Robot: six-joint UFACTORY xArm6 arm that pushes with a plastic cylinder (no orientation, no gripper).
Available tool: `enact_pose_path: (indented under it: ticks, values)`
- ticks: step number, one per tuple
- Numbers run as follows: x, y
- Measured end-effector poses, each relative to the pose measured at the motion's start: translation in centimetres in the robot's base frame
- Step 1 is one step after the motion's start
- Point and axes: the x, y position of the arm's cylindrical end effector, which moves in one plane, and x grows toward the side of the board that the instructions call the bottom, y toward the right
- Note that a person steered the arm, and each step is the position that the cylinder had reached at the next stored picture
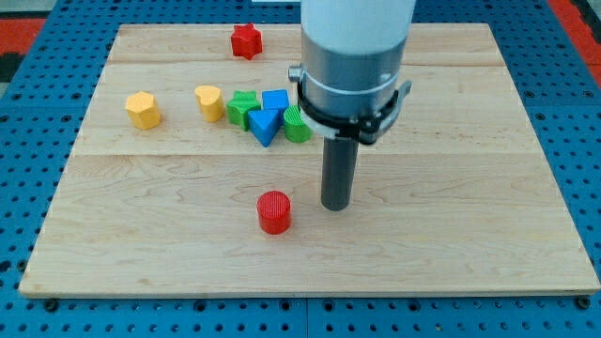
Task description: Put the red star diagonally top right to the green star
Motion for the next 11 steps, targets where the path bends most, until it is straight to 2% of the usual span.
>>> enact_pose_path:
  ticks: [1,2,3,4,5,6,7,9,10,11]
  values:
    - [-0.2,-6.6]
    - [1.8,-5.9]
    - [-2.1,0.6]
    - [-11.2,8.3]
    - [-21.2,6.6]
    - [-28.9,1.1]
    - [-31.5,-3.9]
    - [-31.6,-13.3]
    - [-29.8,-15.4]
    - [-27.7,-7.9]
